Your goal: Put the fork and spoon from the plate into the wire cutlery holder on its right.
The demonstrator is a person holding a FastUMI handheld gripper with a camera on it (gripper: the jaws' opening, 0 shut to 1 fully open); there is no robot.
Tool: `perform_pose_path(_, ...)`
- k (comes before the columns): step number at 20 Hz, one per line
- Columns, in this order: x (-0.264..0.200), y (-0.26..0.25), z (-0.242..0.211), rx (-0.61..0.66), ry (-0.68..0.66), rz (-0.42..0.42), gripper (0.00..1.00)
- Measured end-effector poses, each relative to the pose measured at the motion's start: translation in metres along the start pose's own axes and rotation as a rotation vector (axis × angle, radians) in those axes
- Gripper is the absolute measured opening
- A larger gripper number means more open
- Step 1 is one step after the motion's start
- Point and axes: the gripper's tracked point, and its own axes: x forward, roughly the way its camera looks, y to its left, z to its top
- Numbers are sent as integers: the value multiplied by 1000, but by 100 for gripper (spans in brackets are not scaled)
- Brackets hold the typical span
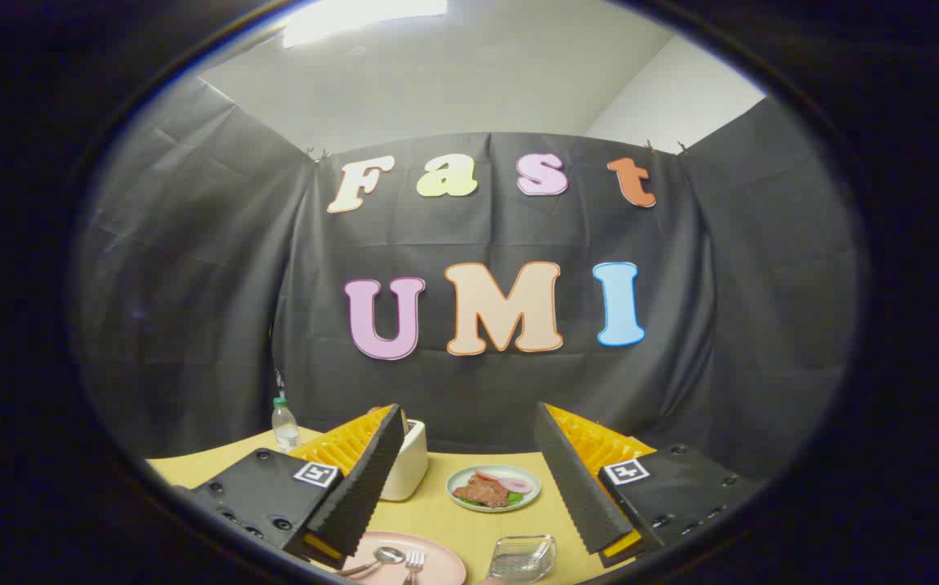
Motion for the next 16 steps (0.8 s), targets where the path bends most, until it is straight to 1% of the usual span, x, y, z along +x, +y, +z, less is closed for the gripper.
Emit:
perform_pose_path(6, 10, 15, -10, 0, 29, 26, 100)
perform_pose_path(16, 10, 28, -27, -12, 77, 61, 100)
